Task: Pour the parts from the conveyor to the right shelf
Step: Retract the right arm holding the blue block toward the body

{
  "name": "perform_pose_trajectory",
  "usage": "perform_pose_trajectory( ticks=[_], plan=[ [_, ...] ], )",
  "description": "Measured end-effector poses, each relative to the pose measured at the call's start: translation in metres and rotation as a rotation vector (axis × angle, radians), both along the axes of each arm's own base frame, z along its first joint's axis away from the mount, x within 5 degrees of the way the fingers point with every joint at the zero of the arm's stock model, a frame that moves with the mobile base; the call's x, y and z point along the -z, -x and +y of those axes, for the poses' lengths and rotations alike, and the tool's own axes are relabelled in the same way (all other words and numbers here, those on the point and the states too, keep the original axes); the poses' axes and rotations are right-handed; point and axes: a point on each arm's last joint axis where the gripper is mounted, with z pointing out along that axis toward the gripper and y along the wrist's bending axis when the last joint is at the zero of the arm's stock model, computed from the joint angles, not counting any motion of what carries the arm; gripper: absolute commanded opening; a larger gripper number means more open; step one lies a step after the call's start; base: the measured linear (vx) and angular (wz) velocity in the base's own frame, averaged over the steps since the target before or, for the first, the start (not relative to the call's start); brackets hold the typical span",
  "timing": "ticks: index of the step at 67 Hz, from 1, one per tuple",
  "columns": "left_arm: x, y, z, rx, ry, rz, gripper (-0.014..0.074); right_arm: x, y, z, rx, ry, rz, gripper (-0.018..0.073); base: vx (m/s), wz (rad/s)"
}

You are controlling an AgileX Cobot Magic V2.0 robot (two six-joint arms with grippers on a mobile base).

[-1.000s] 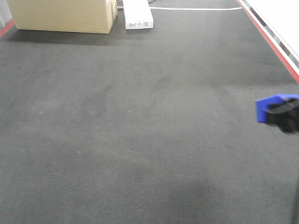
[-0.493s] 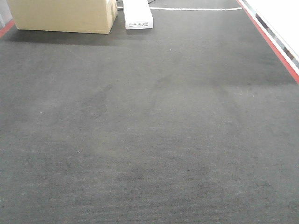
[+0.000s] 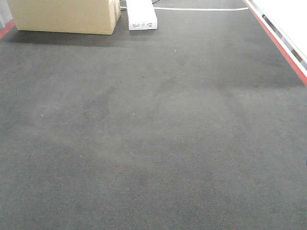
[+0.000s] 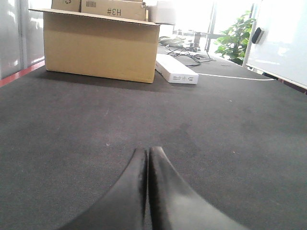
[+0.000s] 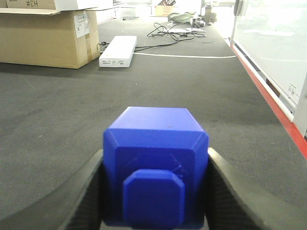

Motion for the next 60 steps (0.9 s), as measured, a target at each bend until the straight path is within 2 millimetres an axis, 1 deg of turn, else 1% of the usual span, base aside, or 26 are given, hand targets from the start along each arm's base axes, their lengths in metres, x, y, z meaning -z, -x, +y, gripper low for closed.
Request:
perform_pose_trajectory(
  ticks=[60],
  plan=[
    [0.0000,0.0000,0.0000,0.000,0.000,0.000,-0.0006,0.0006,0.0000,-0.0002,0.001,0.004,0.006,-0.0004,-0.01,0.01]
  ],
)
